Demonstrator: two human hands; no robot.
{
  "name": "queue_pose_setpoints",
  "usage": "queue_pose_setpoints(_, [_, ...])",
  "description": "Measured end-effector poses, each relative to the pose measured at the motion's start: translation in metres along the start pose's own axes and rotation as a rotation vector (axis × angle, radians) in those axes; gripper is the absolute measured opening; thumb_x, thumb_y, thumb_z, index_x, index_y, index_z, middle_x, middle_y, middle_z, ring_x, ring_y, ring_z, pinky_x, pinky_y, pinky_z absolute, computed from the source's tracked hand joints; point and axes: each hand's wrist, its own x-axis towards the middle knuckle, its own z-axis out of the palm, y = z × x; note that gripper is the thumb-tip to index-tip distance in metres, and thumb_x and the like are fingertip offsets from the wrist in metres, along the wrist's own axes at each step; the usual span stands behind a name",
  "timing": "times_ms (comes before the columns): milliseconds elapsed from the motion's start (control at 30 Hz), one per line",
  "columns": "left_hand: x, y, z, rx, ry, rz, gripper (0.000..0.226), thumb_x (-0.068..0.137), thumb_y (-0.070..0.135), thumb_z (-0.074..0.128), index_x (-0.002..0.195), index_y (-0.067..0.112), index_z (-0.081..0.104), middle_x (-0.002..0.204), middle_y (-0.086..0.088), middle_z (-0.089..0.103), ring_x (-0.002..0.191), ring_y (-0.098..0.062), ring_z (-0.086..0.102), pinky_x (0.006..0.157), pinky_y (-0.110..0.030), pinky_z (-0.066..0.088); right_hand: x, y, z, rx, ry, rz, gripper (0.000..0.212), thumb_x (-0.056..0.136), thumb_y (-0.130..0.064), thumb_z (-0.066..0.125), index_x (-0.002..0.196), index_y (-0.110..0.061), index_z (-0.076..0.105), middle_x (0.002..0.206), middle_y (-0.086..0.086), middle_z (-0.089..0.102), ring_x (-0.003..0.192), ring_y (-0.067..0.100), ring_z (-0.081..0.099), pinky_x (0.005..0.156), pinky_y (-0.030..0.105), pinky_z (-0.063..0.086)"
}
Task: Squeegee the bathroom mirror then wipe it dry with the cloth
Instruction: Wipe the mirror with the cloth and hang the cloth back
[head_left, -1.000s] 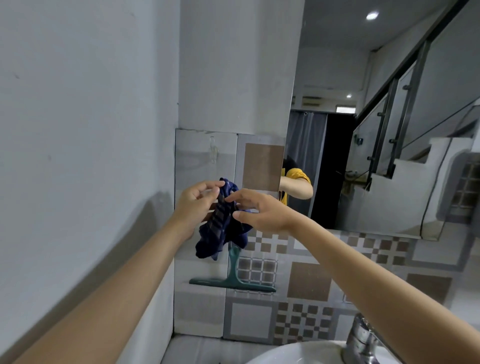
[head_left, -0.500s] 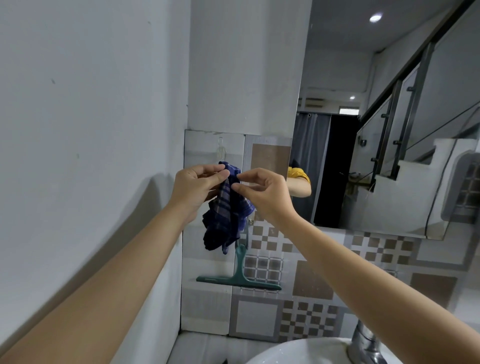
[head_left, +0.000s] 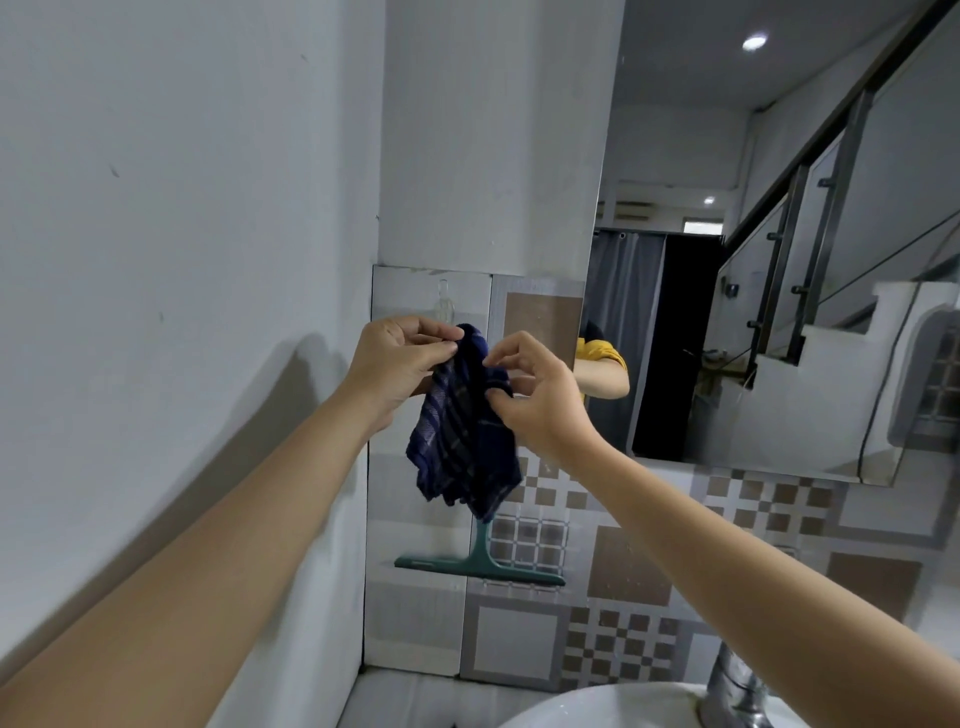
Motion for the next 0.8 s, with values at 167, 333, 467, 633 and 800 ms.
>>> queue_pose_setpoints(167, [0.007,-0.006,-0.006,0.252,0.033,0.119,0.026,0.082,-0.001,0.060,0.075,0.022,0.071,0.077,-0.002,0.069,0.071,-0.014,0.062,0.071,-0.027,0.052,0.008,0.007,-0.003,-0.332,0.049,-0.119,0.040,0.079,0.013,0.044,0.093,-0.013,0.072,0.101,0.006,0.067,0.087,0.019,0.061,0.074,0.016,0.051])
queue_pose_setpoints(333, [0.014,-0.019,-0.008,0.547,0.027,0.239,0.014,0.080,0.008,0.066,0.091,0.016,0.069,0.090,0.006,0.066,0.075,-0.005,0.057,0.077,-0.023,0.045,0.029,0.007,-0.005,-0.430,0.028,-0.123,0.031,0.079,0.000,0.050,0.101,-0.013,0.069,0.101,0.004,0.064,0.087,0.016,0.059,0.078,0.032,0.054])
queue_pose_setpoints(467, [0.035,-0.017,-0.016,0.633,0.112,0.263,0.017,0.082,0.010,0.065,0.097,0.017,0.067,0.082,0.009,0.061,0.075,-0.012,0.054,0.073,-0.025,0.042,0.057,0.006,-0.004,-0.578,-0.043,-0.204,0.026,0.088,-0.027,0.063,0.113,-0.022,0.063,0.097,-0.002,0.047,0.080,0.017,0.053,0.063,0.031,0.045])
queue_pose_setpoints(633, [0.072,0.000,-0.021,0.646,0.148,0.328,0.025,0.080,0.015,0.069,0.105,0.017,0.066,0.110,-0.001,0.060,0.096,-0.014,0.054,0.084,-0.024,0.040,0.103,-0.002,-0.006,-0.743,-0.041,-0.270,0.032,0.091,-0.038,0.058,0.122,-0.031,0.058,0.100,-0.001,0.040,0.077,0.022,0.054,0.061,0.031,0.046])
queue_pose_setpoints(800, [0.107,0.002,-0.019,0.697,0.160,0.344,0.030,0.080,0.014,0.069,0.109,0.014,0.064,0.112,-0.005,0.057,0.099,-0.014,0.052,0.085,-0.025,0.039,0.138,0.001,-0.002,-0.837,-0.024,-0.224,0.038,0.091,-0.046,0.056,0.127,-0.035,0.054,0.112,0.006,0.044,0.081,0.025,0.056,0.063,0.032,0.045])
